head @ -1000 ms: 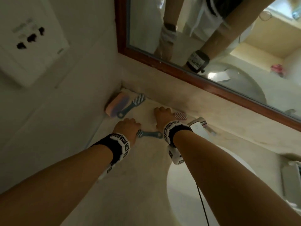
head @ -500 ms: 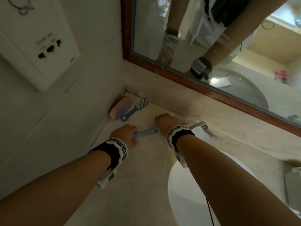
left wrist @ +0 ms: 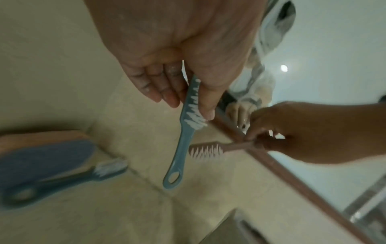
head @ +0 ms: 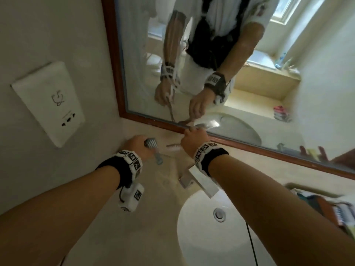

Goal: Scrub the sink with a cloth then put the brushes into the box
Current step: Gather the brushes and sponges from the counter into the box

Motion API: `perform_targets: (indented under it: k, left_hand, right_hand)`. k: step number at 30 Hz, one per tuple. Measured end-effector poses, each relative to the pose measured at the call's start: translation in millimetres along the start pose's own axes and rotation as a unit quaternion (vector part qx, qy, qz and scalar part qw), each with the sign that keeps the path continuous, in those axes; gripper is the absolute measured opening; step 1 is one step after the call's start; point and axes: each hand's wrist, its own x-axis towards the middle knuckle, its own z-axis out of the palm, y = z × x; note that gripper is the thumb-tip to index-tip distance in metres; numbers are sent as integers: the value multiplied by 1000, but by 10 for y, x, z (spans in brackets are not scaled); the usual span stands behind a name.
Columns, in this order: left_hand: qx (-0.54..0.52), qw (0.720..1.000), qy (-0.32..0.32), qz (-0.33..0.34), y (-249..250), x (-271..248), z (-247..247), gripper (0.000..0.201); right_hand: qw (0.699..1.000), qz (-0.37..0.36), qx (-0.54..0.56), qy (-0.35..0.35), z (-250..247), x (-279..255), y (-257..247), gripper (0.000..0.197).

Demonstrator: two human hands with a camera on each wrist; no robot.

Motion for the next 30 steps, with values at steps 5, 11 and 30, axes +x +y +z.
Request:
perform_targets:
  k: [5, 11, 30]
  left_hand:
    - [-76, 992, 63, 79, 817, -159, -135, 34]
    - [-78, 978, 97, 166, 1680, -602, -175, 30]
    - [-70, 932, 126, 332, 4656, -2596, 643, 31]
  right_hand:
    - [978, 157, 133, 26, -264, -648, 627, 20]
    - [935, 282, 208, 52, -361, -1595, 1329, 11]
    - [815, 369, 326, 305, -390, -4769, 3153, 15]
